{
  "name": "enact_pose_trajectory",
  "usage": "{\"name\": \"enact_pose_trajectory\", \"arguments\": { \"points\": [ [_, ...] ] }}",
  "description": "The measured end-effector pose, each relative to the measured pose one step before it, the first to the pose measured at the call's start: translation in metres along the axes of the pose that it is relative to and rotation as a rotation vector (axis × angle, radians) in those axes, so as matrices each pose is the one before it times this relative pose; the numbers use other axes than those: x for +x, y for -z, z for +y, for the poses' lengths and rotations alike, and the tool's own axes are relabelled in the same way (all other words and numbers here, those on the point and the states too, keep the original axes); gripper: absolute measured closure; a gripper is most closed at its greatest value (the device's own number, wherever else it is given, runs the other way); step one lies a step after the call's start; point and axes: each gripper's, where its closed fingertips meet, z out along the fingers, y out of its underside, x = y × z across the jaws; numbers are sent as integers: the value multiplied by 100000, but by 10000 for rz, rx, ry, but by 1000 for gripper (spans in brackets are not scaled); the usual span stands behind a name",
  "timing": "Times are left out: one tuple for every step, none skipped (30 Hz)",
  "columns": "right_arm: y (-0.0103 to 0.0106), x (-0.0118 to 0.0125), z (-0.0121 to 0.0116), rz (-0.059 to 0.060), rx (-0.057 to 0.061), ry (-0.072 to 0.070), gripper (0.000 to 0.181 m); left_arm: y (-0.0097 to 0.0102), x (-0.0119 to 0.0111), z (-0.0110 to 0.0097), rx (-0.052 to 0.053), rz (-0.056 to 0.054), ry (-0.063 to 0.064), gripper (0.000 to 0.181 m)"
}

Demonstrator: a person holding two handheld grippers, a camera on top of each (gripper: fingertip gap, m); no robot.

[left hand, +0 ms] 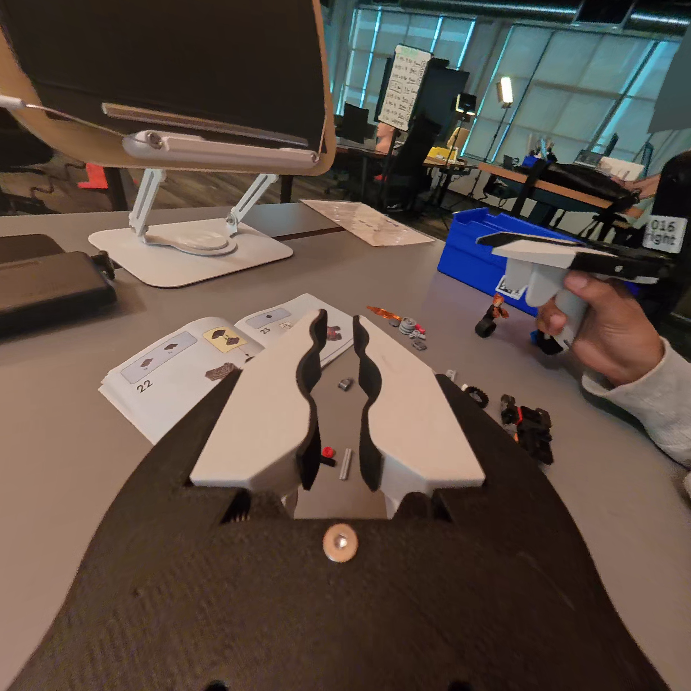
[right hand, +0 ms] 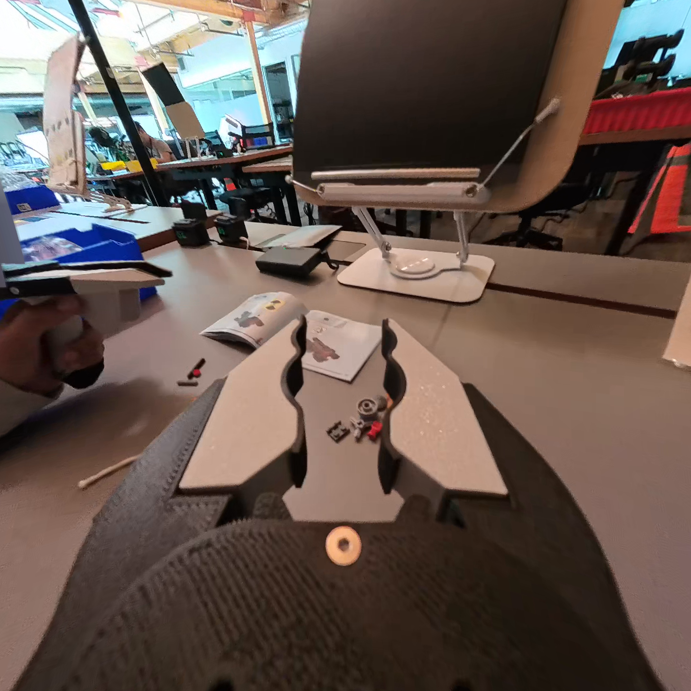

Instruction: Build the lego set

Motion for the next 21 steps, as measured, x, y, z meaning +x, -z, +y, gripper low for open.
{"name": "enact_pose_trajectory", "arguments": {
  "points": [
    [-206, -475, -448, -129, 142, 9, 142, 208, 430, -401, 108, 170, -11, 169],
    [-218, -721, -384, -190, 148, 42, 142, 320, 531, -649, 222, 191, 46, 169],
    [-236, -824, -249, -174, 121, 108, 143, 372, 639, -686, 251, 209, 87, 169],
    [-239, -820, -91, -140, 78, 243, 143, 401, 727, -695, 262, 248, 76, 169],
    [-216, -671, 124, -75, -9, 421, 144, 415, 716, -691, 259, 210, -11, 169],
    [-150, -370, 389, 62, -154, 561, 145, 400, 429, -466, 221, 22, -181, 170],
    [6, -17, 556, 233, -247, 543, 146, 344, -105, 13, 37, -252, -339, 170],
    [169, 147, 480, 280, -165, 349, 147, 248, -483, 325, -189, -399, -353, 171],
    [319, 4, 248, 101, 24, 87, 148, 218, -395, 263, -256, -268, -268, 171],
    [379, -183, 77, -120, 149, -171, 149, 251, -136, 61, -140, -60, -183, 171],
    [421, -125, -35, -169, 191, -344, 149, 287, -125, 33, -22, -50, -109, 171],
    [419, 17, -127, -141, 211, -413, 149, 296, -242, 103, -14, -104, -24, 171],
    [401, 83, -203, -132, 244, -407, 148, 272, -197, 226, -66, -34, 44, 171],
    [349, 156, -225, -100, 236, -368, 148, 270, -235, 368, -100, -34, 87, 172],
    [287, 240, -169, -49, 177, -339, 148, 218, -365, 423, -135, -91, 156, 172],
    [220, 249, -137, -40, 134, -328, 147, 193, -290, 379, -173, -28, 233, 170],
    [177, 155, -132, -86, 120, -320, 147, 149, 0, 326, -130, 163, 198, 171],
    [114, 49, -124, -120, 104, -302, 147, 109, -100, 209, -57, 93, 204, 171],
    [60, 8, -81, -117, 76, -270, 146, 81, -144, 89, -7, 36, 211, 170],
    [15, -61, -39, -124, 49, -228, 145, 60, -75, 35, 19, 60, 135, 170],
    [-23, -148, -29, -132, 31, -173, 145, 34, -107, 53, -11, 21, 85, 170]
  ]
}}
